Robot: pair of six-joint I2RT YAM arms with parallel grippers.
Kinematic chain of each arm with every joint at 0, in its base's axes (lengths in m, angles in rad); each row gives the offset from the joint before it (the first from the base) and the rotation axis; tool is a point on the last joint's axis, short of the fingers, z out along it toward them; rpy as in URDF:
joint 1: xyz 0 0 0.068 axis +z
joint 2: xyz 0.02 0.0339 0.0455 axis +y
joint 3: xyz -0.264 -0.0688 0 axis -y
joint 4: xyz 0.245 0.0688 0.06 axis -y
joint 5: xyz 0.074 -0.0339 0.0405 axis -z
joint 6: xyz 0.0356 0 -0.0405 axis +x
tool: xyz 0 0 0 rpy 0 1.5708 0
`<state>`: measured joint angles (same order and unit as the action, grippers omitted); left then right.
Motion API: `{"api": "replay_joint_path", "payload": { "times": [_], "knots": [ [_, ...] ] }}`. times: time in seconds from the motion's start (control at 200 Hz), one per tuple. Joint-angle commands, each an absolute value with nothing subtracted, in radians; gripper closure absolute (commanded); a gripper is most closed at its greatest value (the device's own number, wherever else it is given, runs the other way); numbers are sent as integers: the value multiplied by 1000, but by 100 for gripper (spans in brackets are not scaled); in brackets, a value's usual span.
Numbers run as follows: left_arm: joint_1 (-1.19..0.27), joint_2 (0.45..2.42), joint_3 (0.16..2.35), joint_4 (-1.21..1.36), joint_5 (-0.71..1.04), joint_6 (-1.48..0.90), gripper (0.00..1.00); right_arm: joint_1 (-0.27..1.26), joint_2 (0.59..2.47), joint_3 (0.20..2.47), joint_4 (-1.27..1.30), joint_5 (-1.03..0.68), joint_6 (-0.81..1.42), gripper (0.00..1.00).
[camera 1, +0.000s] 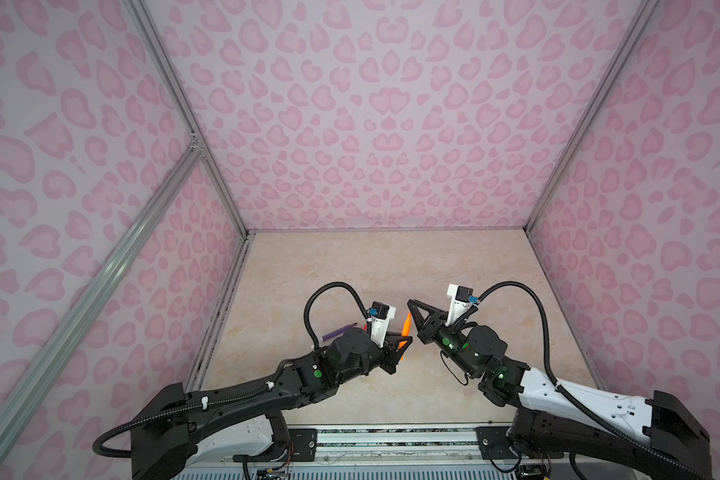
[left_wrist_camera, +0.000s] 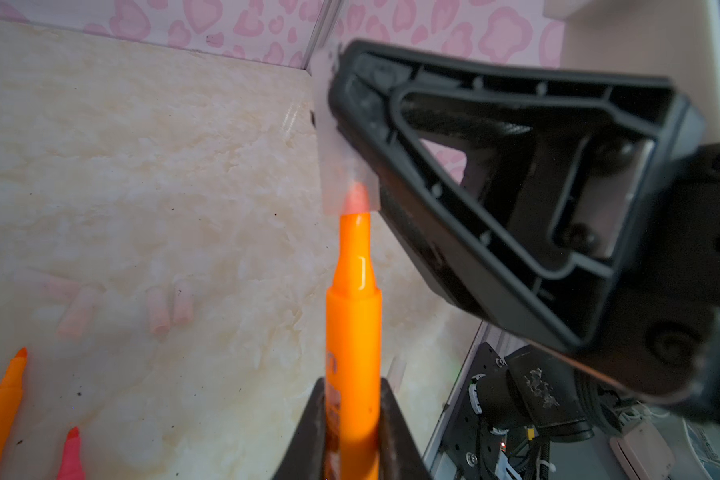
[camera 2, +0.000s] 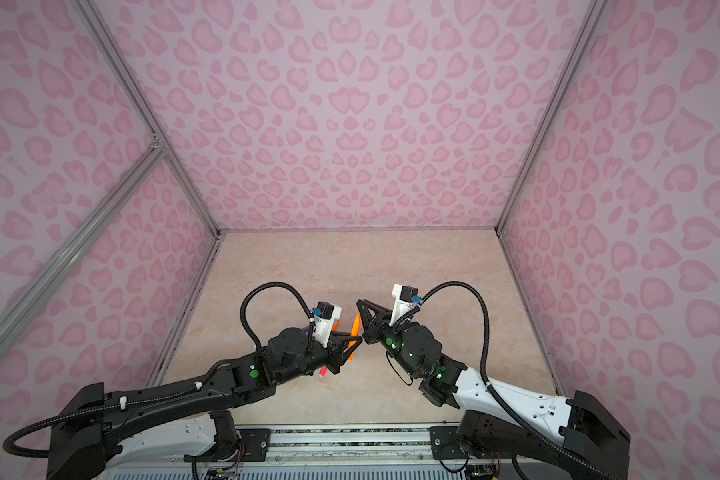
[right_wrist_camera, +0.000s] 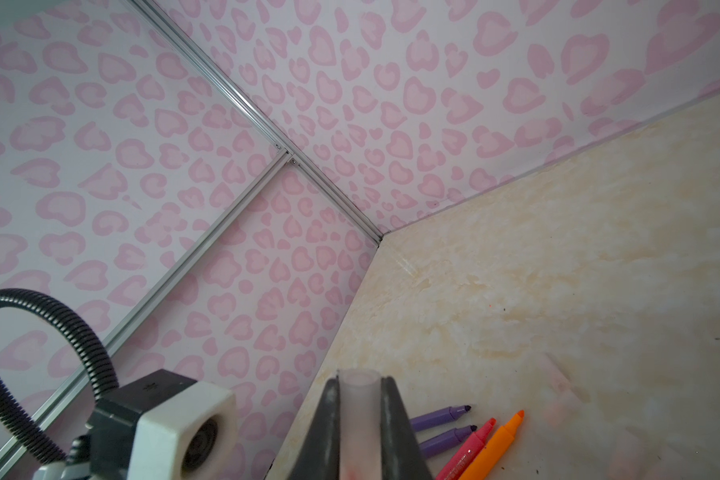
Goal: Insert the pens into the pen caps
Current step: 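Push the pink cap onto the orange marker tip with the right gripper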
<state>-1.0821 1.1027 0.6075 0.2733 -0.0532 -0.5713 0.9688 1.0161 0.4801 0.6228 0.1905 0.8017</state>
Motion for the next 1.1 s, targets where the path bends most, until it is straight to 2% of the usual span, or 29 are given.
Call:
{"api": "replay_joint_path", "payload": {
  "times": [0.0, 0.47, 0.875, 1.035, 1.095],
  "knots": [
    [-1081, 1091, 606, 324, -84, -554, 96, 976, 1022, 477, 601, 181, 792, 100],
    [-1080, 1077, 634, 309, -106, -520, 96, 1006, 1007, 423, 681, 165, 759, 100],
    [-1078, 1013, 610, 328, -92, -512, 96, 1008, 1040, 383, 816, 66, 749, 100],
    [-1078, 1012, 612, 321, -74, -503, 96, 1008, 1026, 411, 767, 77, 746, 76],
    [-1078, 1014, 610, 319, -78, -503, 96, 1007, 1016, 432, 729, 89, 743, 72]
  ]
}}
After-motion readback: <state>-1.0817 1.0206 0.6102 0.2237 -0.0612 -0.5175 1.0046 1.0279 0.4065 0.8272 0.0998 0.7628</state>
